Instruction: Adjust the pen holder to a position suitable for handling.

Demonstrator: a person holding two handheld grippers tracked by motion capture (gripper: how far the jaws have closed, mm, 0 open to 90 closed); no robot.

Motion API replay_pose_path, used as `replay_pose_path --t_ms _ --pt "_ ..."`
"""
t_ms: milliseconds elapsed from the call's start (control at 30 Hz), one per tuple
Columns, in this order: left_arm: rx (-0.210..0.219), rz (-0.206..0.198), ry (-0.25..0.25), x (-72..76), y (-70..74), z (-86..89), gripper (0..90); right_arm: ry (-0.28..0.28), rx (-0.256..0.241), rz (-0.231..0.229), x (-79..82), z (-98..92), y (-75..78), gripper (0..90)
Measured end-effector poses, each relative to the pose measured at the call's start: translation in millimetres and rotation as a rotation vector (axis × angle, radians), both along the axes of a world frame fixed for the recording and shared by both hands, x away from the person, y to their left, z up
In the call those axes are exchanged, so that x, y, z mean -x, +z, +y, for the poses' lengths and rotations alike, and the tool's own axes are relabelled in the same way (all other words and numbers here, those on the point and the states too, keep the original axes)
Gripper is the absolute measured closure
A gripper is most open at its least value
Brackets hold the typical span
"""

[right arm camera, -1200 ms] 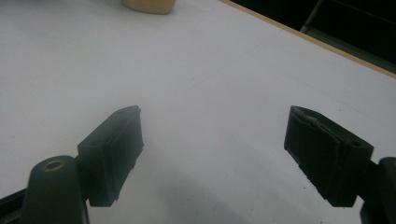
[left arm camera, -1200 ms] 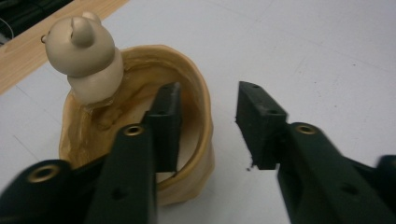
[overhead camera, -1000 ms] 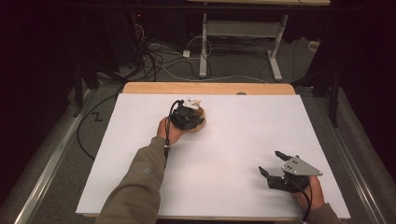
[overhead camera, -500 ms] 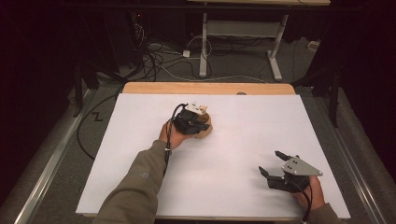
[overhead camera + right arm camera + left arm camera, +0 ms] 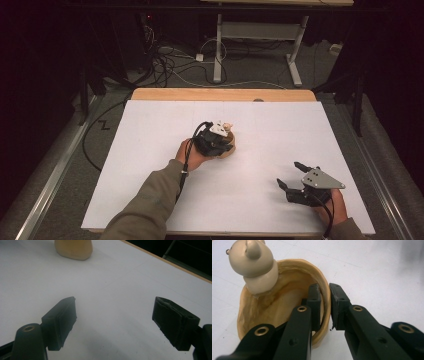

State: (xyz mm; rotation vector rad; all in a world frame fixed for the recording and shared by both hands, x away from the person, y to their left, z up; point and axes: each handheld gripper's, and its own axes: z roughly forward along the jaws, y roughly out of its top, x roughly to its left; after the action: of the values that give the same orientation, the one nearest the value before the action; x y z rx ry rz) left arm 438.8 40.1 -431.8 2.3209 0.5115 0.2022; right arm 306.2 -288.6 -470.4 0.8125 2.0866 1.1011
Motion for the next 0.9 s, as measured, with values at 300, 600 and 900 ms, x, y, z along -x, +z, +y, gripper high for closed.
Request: replay_pose_path --t_ms 300,600,900 --pt "0.014 -0.062 0.018 9.8 13.0 8.9 71.6 -0.002 -0.001 0.000 0.4 -0.2 0.4 19.5" --pt "0.009 -0.122 0.036 26.1 27.3 29.4 69.2 -0.008 -0.001 -0.006 0.4 -0.3 0.6 19.5" --pt "-0.035 -0.156 0.071 44.5 28.6 53.0 63.7 -0.007 -0.001 -0.002 0.5 0.6 0.3 19.5"
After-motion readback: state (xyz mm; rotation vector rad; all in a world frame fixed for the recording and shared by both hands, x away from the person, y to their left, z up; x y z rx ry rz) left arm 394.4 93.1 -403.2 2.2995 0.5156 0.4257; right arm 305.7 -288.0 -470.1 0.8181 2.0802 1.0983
